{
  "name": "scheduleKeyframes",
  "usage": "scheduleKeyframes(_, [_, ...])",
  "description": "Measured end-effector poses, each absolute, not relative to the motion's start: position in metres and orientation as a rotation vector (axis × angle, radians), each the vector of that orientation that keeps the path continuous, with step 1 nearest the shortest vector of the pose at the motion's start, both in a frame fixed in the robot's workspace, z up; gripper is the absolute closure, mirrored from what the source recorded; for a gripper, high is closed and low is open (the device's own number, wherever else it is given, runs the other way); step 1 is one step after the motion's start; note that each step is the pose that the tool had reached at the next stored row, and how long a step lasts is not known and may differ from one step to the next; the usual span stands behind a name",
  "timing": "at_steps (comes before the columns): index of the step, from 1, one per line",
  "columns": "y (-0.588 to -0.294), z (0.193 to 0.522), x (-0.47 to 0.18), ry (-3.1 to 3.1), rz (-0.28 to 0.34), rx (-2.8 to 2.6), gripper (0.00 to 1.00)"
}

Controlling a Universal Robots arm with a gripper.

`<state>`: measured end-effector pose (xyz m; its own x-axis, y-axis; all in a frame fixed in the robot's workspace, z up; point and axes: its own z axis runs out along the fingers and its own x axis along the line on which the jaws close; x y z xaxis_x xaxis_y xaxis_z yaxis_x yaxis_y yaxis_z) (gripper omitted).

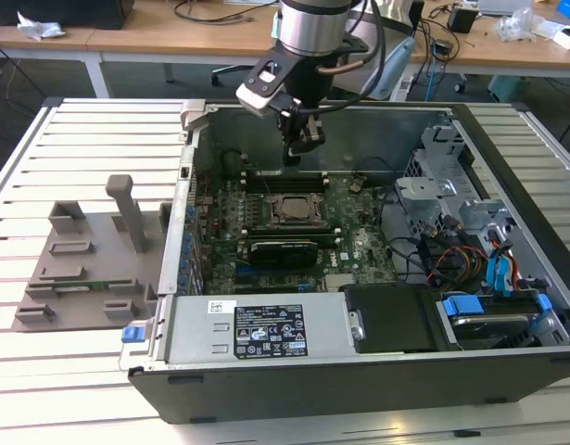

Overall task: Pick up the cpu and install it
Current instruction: 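Install the first cpu locking lever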

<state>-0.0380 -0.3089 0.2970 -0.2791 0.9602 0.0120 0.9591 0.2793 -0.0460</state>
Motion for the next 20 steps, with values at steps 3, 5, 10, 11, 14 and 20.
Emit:
scheduleKeyframes(3, [-0.3089,0.2970,-0.0380,-2.517,0.047,-1.818,0.89])
scheduleKeyframes(5, [-0.3090,0.2970,-0.0380,-2.539,0.048,-1.787,0.89])
scheduleKeyframes(10, [-0.3089,0.2970,-0.0380,-2.604,0.050,-1.693,0.89])
scheduleKeyframes(11, [-0.3090,0.2970,-0.0380,-2.614,0.050,-1.679,0.89])
scheduleKeyframes(14, [-0.3089,0.2970,-0.0380,-2.636,0.051,-1.643,0.89])
scheduleKeyframes(20, [-0.3090,0.2970,-0.0380,-2.693,0.053,-1.552,0.89])
